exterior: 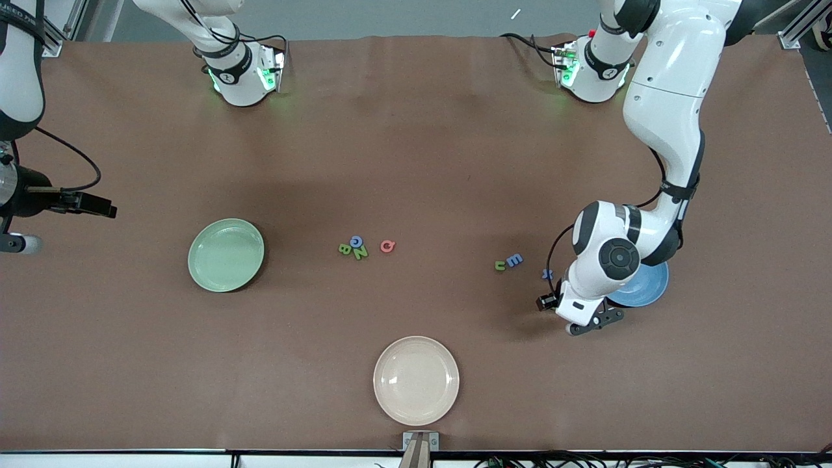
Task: Sort upper and lower case letters into plates
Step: 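Grasp the b with the left gripper while the right gripper reaches the B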
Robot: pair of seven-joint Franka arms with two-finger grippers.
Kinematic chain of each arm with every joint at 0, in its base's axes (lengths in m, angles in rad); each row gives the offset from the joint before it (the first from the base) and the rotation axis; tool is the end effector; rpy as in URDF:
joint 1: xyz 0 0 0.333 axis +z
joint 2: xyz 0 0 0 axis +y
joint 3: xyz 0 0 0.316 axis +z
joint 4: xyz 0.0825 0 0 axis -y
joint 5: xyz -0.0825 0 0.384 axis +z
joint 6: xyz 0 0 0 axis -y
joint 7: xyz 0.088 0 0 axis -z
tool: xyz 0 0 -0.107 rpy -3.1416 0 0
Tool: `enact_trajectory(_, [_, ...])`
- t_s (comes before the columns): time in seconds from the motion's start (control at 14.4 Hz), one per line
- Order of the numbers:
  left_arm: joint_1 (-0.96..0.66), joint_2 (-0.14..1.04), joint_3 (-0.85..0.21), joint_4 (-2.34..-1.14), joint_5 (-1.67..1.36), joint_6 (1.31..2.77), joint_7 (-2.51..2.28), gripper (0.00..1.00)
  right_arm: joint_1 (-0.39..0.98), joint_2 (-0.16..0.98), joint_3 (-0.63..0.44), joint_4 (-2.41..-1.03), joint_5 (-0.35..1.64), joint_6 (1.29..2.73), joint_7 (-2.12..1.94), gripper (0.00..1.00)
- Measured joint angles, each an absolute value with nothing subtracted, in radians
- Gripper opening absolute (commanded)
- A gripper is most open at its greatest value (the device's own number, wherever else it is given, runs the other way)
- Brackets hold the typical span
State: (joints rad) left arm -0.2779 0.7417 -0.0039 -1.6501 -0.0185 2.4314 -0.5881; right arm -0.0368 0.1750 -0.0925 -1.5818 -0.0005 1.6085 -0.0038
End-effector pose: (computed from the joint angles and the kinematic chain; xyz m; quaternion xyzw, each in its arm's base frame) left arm 0.6614 -0.1912 0.1820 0.9869 0.1599 0.0148 0.0151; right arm 0.5955 -0.0736 0.5215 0.9953 -0.0624 -0.0741 0.0034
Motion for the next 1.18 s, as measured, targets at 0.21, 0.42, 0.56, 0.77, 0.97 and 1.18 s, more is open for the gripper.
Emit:
enact_trajectory(0.21, [-0.279,0.745,-0.004,-1.65,-0.018,2.431,-0.588,0.48,-0.072,0.183,-0.094,-1.595,0.012,1.638,0.128,1.0])
enact_trajectory(0.42, [-0.279,0.749,-0.004,-1.647,-0.003,2.432,-0.588,0.45,-0.037,0.191,-0.081,-1.668,0.022,1.706,0.48,1.0])
enact_trajectory(0.56, [-0.279,0.754,-0.004,-1.637,0.004,2.433,-0.588,0.38,0.014,0.196,-0.073,-1.724,0.026,1.751,0.715,1.0])
enact_trajectory(0.77, [-0.279,0.763,-0.004,-1.624,0.006,2.437,-0.588,0.24,0.052,0.178,-0.071,-1.789,0.105,1.794,0.957,1.0])
enact_trajectory(0.97, [-0.279,0.764,-0.004,-1.623,0.006,2.462,-0.589,0.17,0.091,0.097,-0.071,-1.917,0.134,1.822,1.089,1.0])
enact_trajectory(1.18, [-0.278,0.765,-0.003,-1.619,0.006,2.47,-0.594,0.13,0.19,0.062,-0.068,-2.04,0.136,1.944,1.241,1.0])
